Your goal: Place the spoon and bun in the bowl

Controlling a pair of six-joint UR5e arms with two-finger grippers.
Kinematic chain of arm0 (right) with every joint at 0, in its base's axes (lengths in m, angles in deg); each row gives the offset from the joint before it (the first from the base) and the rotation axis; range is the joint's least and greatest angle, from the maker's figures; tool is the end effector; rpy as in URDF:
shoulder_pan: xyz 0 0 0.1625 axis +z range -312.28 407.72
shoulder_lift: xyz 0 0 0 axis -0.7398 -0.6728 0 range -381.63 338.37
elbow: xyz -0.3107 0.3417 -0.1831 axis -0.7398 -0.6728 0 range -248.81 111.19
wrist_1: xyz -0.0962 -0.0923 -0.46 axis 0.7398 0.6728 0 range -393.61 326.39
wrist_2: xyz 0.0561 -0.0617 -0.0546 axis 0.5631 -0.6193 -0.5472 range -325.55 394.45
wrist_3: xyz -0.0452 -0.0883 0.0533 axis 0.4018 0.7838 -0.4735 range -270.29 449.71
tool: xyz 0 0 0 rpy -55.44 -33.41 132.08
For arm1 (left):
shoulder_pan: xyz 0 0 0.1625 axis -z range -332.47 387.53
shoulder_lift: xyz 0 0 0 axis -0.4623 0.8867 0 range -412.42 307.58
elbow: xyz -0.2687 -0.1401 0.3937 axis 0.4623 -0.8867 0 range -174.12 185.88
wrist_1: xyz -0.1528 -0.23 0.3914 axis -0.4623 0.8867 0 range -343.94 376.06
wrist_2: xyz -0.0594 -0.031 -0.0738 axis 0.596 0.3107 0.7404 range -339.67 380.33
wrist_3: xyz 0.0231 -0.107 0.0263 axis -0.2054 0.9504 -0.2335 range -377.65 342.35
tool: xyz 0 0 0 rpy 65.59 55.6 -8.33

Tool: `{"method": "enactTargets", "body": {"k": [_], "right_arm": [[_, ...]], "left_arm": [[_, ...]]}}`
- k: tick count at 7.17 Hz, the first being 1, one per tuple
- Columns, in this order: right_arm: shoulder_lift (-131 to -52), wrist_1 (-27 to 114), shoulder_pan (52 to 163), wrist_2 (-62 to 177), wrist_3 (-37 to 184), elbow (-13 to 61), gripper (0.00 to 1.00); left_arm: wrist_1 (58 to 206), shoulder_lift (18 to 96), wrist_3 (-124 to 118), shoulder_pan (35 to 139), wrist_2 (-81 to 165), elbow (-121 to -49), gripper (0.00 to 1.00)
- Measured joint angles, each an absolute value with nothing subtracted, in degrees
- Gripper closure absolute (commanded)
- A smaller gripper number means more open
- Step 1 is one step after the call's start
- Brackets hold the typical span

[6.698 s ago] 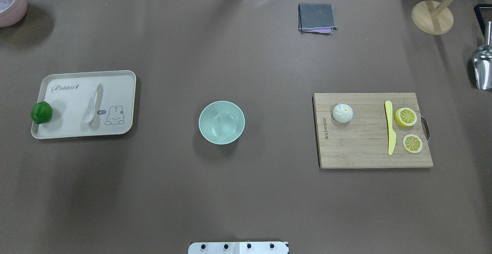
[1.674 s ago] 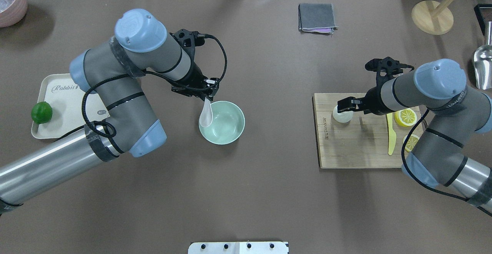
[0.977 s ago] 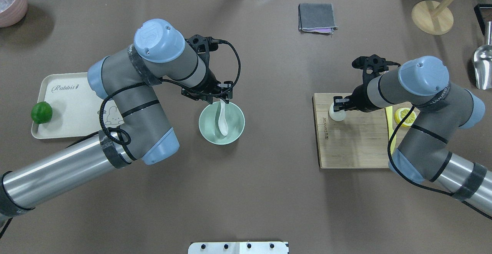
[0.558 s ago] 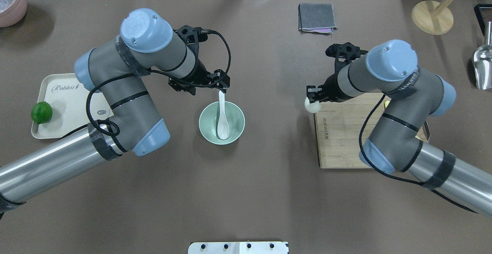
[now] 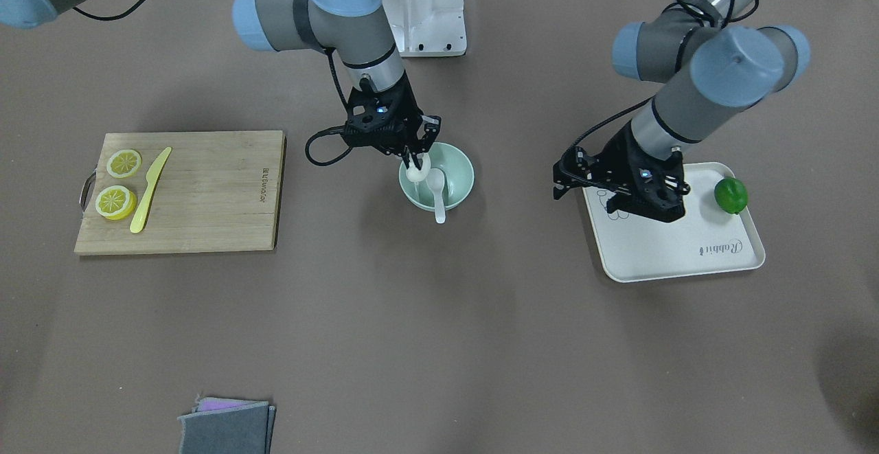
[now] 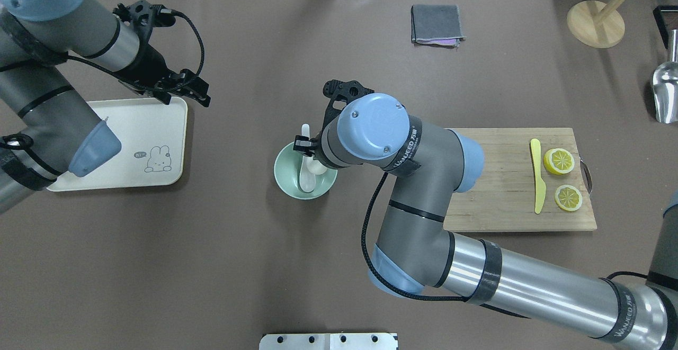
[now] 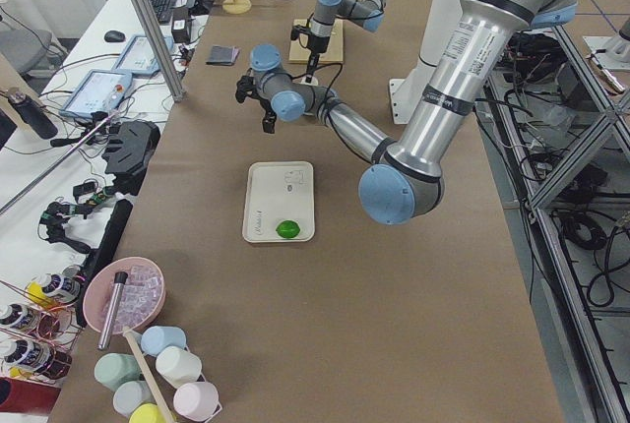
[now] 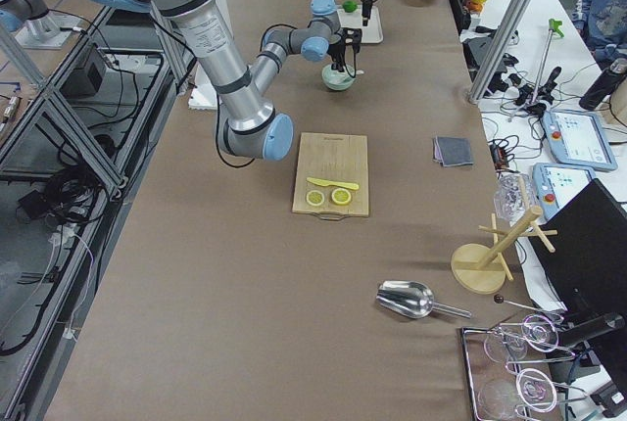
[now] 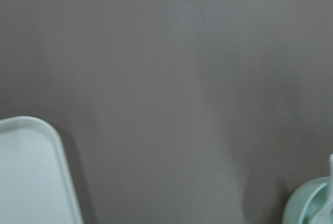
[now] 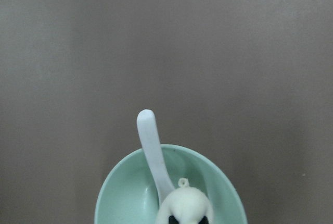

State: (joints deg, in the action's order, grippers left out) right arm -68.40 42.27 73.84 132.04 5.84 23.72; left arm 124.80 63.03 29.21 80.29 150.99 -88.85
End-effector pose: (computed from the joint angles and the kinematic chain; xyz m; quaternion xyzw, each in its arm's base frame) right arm -0.6732 -0.4620 0.1647 0.0832 -0.4943 0.1176 0.8573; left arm 0.4008 -0.6263 0.3609 0.0764 0.4949 0.0718 0.8626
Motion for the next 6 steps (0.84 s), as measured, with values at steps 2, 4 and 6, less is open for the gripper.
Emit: {"method": "enactTargets", "body": {"k": [2,4,6], "right_arm": [[-67.3,42.0,73.5,130.1,5.4,22.2,0.0],[-72.9,41.9,75.9,132.5,6.7,26.3,0.0],[-86.2,42.4,84.4,143.7,13.7,37.5,0.0]], "left_arm": [[124.8,62.1,27.4,81.2,151.7,-88.8,0.01],[124.8,61.4,27.1,81.6,151.7,-88.9,0.01],[124.9,58.2,25.5,84.2,151.7,-90.4,0.01]]}}
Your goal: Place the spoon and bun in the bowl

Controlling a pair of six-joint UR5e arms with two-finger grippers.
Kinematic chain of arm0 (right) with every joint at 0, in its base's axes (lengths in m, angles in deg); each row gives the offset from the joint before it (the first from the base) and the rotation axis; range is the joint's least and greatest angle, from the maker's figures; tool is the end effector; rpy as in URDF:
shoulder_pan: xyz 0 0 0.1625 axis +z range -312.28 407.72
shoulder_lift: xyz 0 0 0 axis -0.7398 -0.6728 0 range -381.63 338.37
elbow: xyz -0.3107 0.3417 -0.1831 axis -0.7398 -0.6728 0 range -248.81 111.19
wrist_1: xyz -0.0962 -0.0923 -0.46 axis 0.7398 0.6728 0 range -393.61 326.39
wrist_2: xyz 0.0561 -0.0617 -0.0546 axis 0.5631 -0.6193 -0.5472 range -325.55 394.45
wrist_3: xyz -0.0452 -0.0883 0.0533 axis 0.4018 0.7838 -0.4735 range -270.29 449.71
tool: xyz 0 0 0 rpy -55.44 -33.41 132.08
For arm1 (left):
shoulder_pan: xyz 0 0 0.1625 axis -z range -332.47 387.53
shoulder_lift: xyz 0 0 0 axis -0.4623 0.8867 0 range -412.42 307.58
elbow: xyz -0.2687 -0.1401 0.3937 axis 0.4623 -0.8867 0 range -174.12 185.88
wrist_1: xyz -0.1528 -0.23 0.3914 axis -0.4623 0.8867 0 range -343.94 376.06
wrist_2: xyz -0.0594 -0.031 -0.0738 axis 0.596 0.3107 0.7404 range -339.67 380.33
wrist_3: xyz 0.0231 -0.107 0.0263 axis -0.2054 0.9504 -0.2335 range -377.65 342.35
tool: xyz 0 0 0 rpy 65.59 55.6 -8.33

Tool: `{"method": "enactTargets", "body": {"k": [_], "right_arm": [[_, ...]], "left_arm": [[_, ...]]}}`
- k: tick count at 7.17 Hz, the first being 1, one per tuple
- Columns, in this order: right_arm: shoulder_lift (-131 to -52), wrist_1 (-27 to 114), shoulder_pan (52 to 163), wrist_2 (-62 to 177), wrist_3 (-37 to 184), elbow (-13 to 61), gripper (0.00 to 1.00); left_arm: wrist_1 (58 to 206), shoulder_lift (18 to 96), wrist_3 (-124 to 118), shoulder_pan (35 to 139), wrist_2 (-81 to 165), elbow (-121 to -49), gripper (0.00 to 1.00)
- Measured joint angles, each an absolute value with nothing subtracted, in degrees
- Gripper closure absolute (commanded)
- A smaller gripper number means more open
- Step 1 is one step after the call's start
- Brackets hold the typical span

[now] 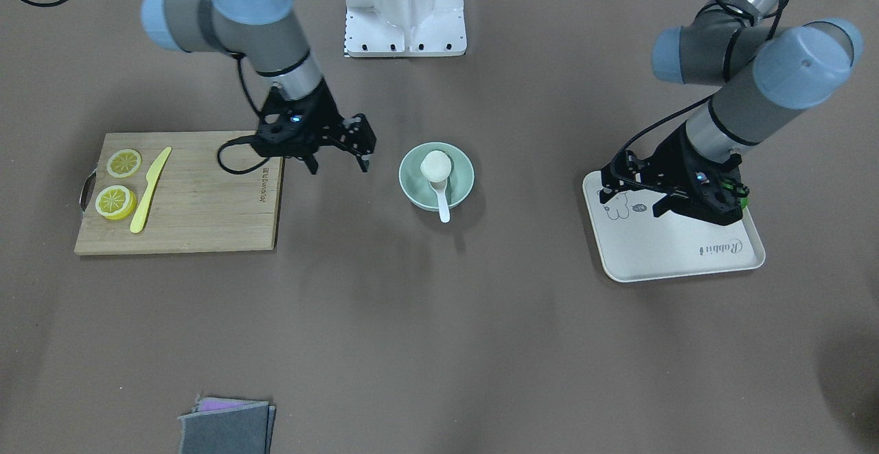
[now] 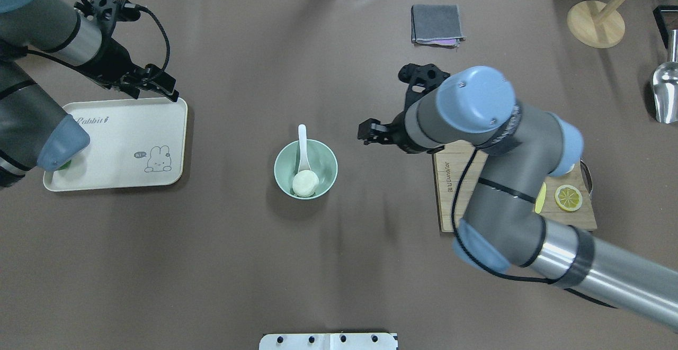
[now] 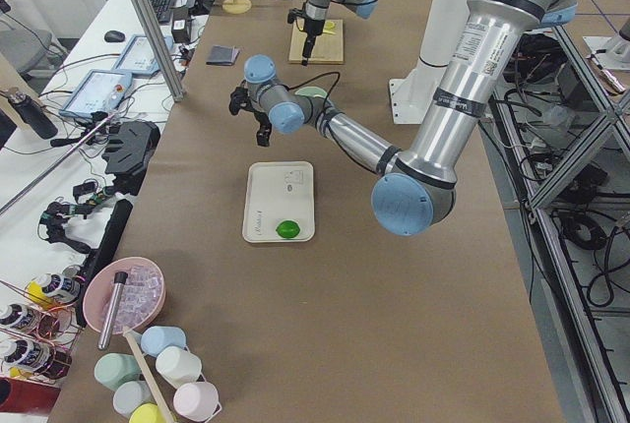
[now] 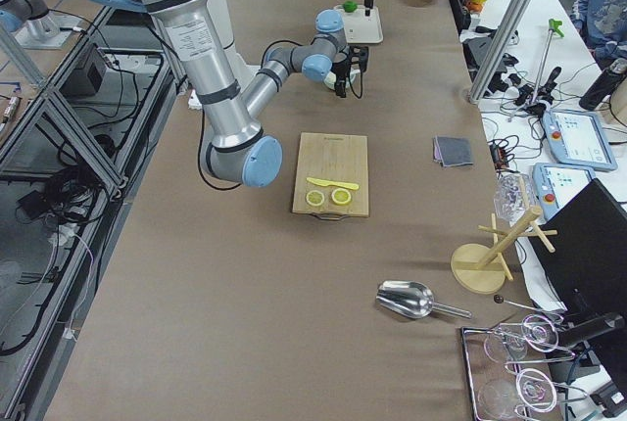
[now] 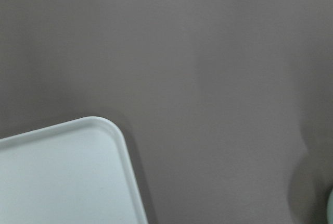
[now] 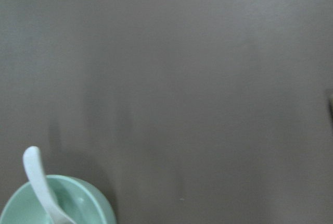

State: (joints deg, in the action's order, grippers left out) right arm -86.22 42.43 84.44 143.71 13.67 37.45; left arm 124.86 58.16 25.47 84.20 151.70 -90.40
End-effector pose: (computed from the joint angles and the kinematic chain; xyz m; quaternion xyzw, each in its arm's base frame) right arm -0.5043 -0.4961 0.2831 0.0631 -0.4791 0.0956 0.8703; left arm 0.3438 -0.6299 0.4076 0.0836 0.4803 0.0630 0.8708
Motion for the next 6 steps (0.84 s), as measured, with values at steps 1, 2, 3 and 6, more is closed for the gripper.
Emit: {"method": "enactTargets", "body": {"k": [1,2,3,6], "right_arm": [[-94.0,42.6,90.9,150.4,20.3,42.2,0.0],[-100.2,42.6,96.7,155.5,27.9,44.6,0.0],[-105.3,42.8,102.8,159.6,36.9,44.5,0.0],[-112.1,45.5,123.0,169.0,67.3,36.3,0.0]], "left_arm": [[124.8,55.2,23.8,85.9,151.8,-92.5,0.01],[124.8,52.3,21.8,87.7,152.0,-94.4,0.01],[124.4,49.4,18.2,90.0,152.0,-95.7,0.01],[114.4,44.7,-3.4,101.0,152.2,-97.8,0.01]]}}
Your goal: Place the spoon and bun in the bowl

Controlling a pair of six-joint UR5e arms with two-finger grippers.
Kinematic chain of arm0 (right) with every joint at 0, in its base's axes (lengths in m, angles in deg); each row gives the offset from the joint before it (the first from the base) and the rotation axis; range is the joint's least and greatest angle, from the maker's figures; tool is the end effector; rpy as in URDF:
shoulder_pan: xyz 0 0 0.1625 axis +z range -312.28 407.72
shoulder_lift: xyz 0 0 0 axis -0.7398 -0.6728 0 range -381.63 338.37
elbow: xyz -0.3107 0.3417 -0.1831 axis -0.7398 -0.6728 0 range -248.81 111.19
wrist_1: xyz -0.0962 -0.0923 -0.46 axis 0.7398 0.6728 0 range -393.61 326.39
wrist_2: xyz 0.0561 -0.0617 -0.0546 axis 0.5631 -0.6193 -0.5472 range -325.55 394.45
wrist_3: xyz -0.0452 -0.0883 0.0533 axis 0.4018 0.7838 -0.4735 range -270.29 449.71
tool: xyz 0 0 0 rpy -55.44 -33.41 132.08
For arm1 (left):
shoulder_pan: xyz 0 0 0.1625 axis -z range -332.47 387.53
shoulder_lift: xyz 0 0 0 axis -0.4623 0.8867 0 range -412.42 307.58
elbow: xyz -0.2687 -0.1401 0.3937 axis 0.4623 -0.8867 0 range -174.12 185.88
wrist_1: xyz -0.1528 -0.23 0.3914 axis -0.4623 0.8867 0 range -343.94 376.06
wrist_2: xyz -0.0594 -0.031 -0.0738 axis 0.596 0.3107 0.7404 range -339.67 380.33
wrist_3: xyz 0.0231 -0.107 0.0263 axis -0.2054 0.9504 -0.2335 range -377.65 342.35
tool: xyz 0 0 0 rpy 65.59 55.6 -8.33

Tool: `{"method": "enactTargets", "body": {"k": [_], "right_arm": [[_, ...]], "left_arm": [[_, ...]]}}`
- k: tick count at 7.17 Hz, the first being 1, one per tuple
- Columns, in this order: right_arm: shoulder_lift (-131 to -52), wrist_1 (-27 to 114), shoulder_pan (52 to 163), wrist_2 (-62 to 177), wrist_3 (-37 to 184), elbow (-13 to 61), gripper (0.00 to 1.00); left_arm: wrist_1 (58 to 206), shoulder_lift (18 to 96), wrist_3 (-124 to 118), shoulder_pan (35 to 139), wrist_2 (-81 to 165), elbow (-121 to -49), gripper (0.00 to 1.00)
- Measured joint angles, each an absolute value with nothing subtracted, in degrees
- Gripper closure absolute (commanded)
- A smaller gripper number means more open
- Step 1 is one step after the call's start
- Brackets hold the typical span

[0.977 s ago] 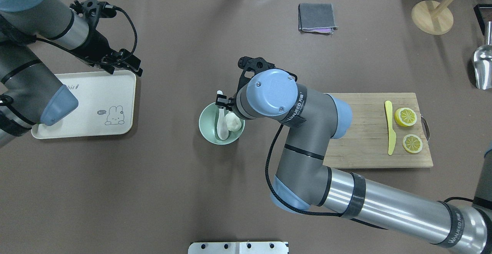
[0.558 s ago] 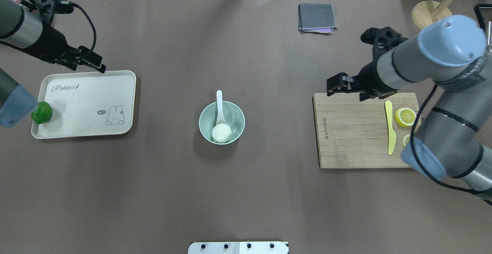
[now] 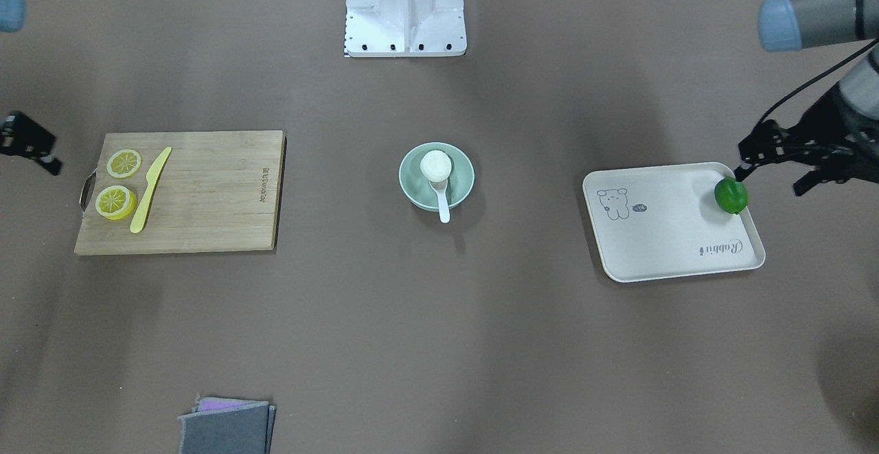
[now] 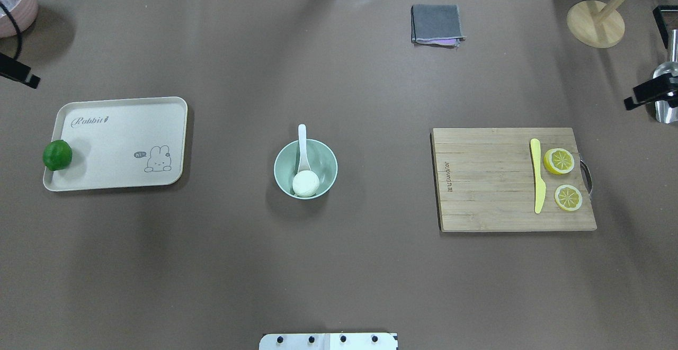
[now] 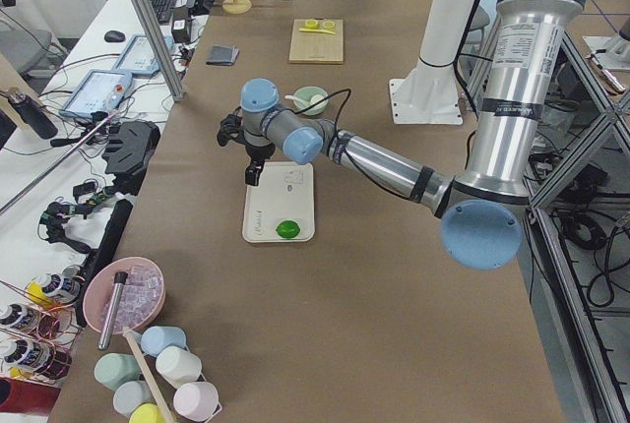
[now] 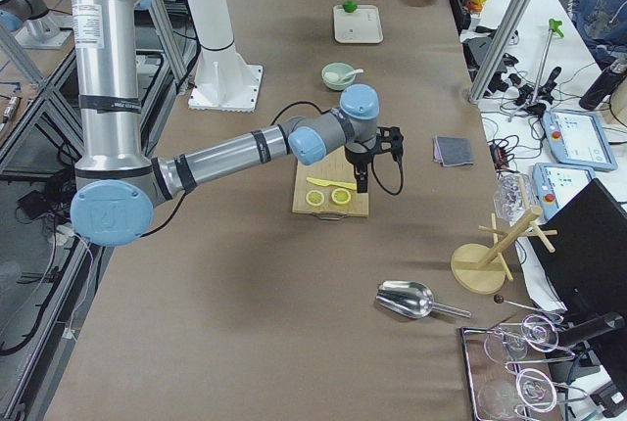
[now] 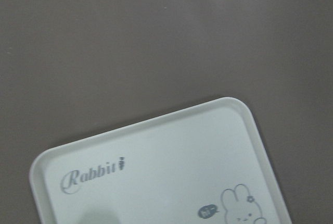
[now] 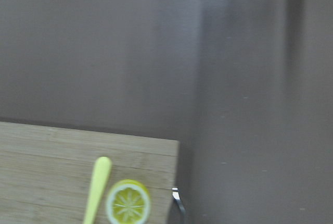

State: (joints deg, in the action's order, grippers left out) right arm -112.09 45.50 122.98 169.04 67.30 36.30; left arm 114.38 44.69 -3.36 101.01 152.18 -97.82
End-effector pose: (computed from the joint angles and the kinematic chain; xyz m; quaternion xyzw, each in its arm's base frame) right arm -0.0915 -0.5608 0.5724 0.0760 -0.4158 -0.0232 0.9060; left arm 0.1204 -0.6104 0.5169 0.1345 0.3957 0.1075 0.9021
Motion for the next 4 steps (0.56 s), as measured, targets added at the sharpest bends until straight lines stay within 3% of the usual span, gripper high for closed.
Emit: {"method": "enactTargets", "body": {"k": [4], "right_arm": [[-114.0,49.0,135.2,170.0,86.8,30.0,0.0]], "left_arm": [[110.8,35.4,-18.4,109.9,155.2,-99.1,0.01]]}}
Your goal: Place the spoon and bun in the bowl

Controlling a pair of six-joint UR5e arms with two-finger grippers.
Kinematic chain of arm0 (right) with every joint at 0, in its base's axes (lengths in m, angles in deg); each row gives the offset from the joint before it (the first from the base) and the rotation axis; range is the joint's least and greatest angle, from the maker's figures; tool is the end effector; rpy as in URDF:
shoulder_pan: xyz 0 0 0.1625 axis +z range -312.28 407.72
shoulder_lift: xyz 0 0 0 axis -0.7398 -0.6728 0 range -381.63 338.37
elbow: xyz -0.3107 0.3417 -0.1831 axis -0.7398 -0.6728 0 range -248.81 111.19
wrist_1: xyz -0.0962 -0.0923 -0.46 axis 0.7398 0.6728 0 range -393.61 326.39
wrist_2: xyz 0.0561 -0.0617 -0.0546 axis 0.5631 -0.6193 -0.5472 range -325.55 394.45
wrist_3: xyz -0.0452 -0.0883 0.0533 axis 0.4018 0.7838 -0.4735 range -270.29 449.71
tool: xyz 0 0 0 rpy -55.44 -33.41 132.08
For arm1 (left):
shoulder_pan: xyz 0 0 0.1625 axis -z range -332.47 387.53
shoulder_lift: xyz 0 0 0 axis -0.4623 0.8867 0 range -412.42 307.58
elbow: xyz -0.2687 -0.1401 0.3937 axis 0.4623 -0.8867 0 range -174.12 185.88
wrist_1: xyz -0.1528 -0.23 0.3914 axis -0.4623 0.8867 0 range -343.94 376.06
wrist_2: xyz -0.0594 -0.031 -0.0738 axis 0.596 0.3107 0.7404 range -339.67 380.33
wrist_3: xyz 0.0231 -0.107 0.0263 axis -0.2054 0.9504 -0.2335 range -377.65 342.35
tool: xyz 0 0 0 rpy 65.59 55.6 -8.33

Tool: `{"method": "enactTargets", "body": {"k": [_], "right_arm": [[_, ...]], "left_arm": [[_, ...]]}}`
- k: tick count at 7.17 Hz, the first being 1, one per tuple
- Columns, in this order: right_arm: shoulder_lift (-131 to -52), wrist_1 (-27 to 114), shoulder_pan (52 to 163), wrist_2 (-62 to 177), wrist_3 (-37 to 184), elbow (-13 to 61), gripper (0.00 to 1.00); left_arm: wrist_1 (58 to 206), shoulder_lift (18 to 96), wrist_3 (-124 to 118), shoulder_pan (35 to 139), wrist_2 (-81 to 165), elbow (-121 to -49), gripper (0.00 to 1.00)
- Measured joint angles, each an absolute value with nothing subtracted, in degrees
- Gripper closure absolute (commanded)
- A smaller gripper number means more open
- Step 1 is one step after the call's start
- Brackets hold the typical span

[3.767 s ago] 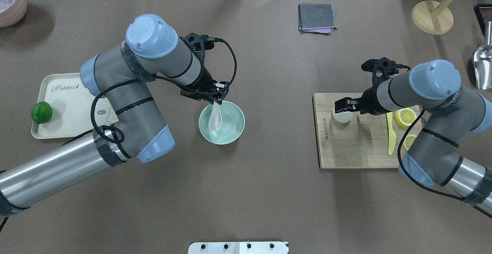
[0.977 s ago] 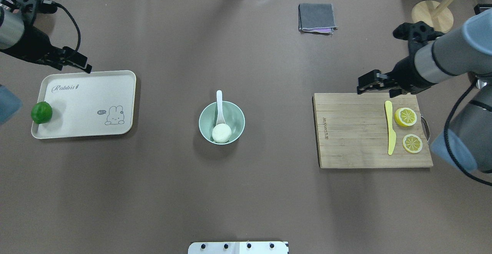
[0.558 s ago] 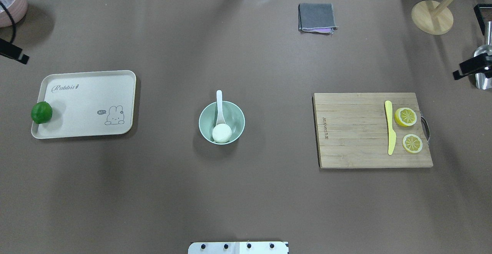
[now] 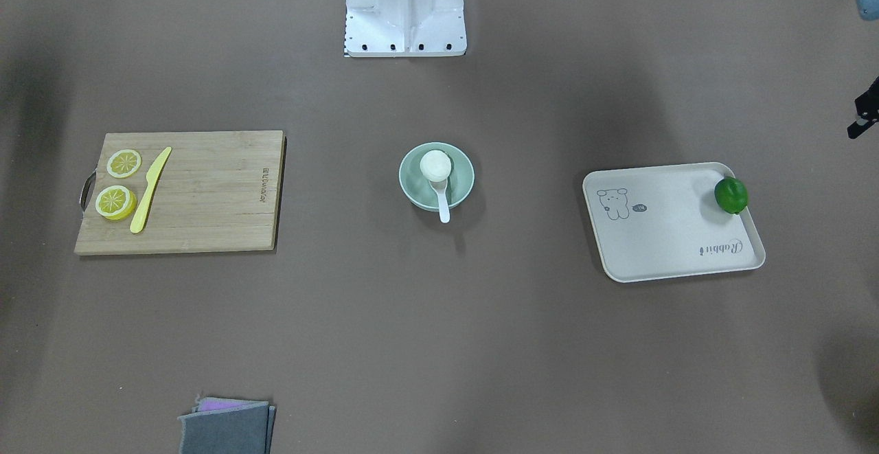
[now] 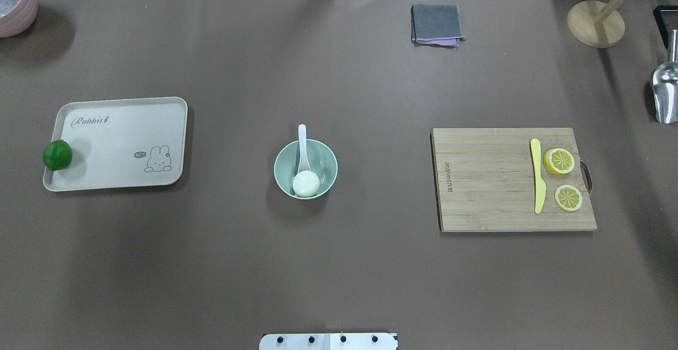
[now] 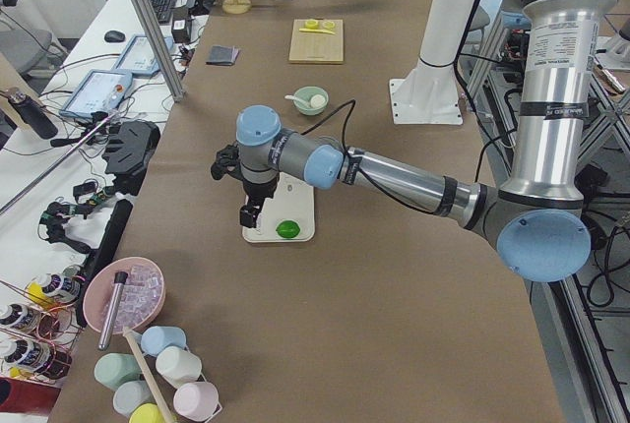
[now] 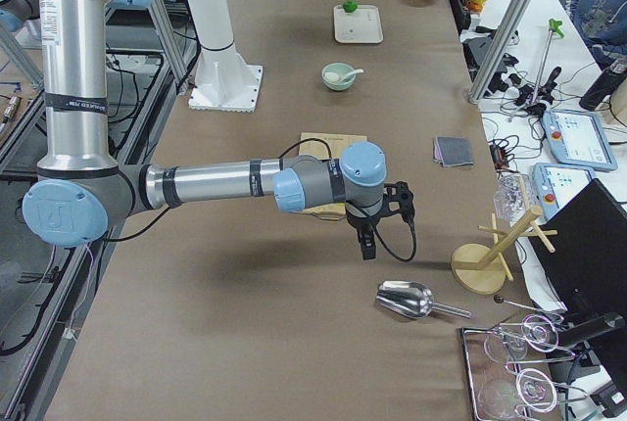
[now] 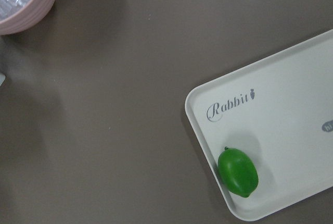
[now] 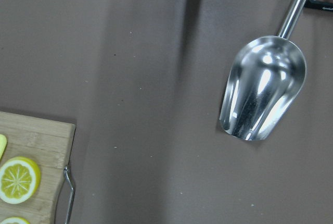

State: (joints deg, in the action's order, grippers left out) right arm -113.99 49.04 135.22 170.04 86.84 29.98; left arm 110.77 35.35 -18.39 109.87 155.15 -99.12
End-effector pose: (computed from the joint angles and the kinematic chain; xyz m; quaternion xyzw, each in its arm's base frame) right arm 0.0287 -0.5541 0.6602 0.0924 -0.3893 -0.0434 0.9154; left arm 0.0196 -0.5507 0.6036 0.1174 0.3846 0.1248 0.9070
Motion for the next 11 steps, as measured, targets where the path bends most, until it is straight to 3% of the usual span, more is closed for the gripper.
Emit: {"method": "enactTargets", "body": {"k": [5,11], "right_arm": [[-115.1,49.3,137.8,171.4,87.6,29.1,0.0],[-115.0,48.6,137.9,171.8,86.8,29.1,0.0]], "left_arm": [[112.0,31.8,-18.9,113.4,155.4,-95.5,0.01],[112.1,31.8,-21.0,113.8,155.2,-97.6,0.01]]}}
